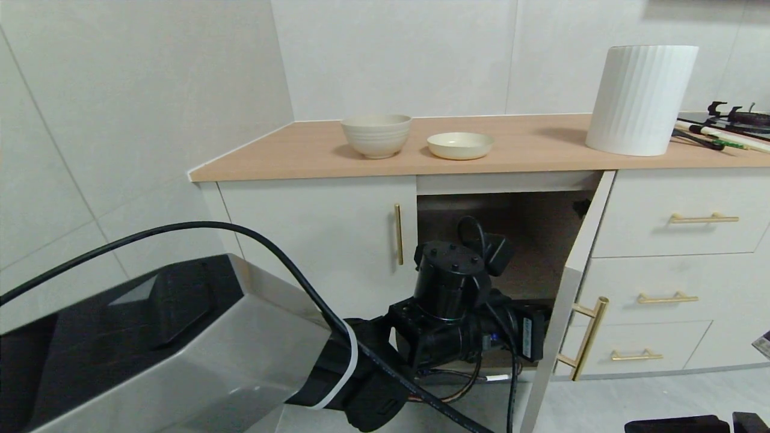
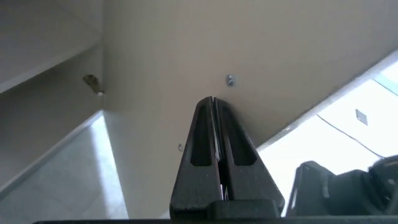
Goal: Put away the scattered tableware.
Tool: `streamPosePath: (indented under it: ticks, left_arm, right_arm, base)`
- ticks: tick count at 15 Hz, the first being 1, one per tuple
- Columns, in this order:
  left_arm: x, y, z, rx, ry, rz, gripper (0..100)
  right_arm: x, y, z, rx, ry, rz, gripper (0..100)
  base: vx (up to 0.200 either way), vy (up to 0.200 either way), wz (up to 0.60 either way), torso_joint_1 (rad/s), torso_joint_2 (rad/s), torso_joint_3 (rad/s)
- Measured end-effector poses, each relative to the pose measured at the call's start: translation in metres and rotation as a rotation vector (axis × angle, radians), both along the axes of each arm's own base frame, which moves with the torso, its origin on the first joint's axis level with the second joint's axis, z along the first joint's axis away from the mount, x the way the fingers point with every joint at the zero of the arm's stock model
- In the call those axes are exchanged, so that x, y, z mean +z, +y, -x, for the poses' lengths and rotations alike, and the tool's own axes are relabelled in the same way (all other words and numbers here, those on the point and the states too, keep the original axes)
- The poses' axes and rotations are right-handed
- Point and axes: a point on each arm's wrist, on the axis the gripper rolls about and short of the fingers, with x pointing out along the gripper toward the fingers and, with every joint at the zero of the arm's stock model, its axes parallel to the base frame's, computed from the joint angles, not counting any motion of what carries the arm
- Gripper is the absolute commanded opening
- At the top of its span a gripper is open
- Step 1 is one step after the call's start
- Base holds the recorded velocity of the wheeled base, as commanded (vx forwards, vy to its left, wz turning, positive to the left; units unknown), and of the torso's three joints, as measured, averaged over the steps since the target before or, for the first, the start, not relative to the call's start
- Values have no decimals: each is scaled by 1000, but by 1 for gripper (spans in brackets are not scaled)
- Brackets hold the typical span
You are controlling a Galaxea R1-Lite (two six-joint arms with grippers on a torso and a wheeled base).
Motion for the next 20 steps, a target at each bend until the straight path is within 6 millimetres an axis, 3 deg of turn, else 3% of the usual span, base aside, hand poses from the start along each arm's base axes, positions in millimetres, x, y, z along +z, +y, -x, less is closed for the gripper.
streamPosePath:
  ticks: [2, 4, 7, 8, 11, 15, 20]
  left_arm:
    - [2, -8, 13, -38, -4, 7, 0]
    - [4, -17, 39, -132, -5, 11, 0]
    - [12, -8, 69, -255, -23, 51, 0]
    - [13, -2, 71, -246, -23, 50, 0]
    - [5, 36, 45, -74, -8, 9, 0]
    - [15, 112, 21, 129, -7, 2, 0]
    - [32, 210, 13, 402, 47, -57, 0]
  right_arm:
    - [2, -1, 2, 16, -8, -13, 100]
    - [4, -3, 8, 80, -18, -50, 100]
    - [5, -7, 14, 108, -35, -73, 100]
    - [6, -7, 14, 106, -38, -74, 100]
    - [7, -7, 13, 77, -50, -69, 100]
    - [17, -2, 3, 21, -70, -60, 100]
    - [49, 24, -47, -222, -118, 17, 100]
  base:
    - [0, 0, 0, 0, 0, 0]
    - [0, 0, 0, 0, 0, 0]
    - [0, 0, 0, 0, 0, 0]
    - [0, 0, 0, 0, 0, 0]
    - [0, 0, 0, 0, 0, 0]
    - [0, 0, 0, 0, 0, 0]
    - [0, 0, 0, 0, 0, 0]
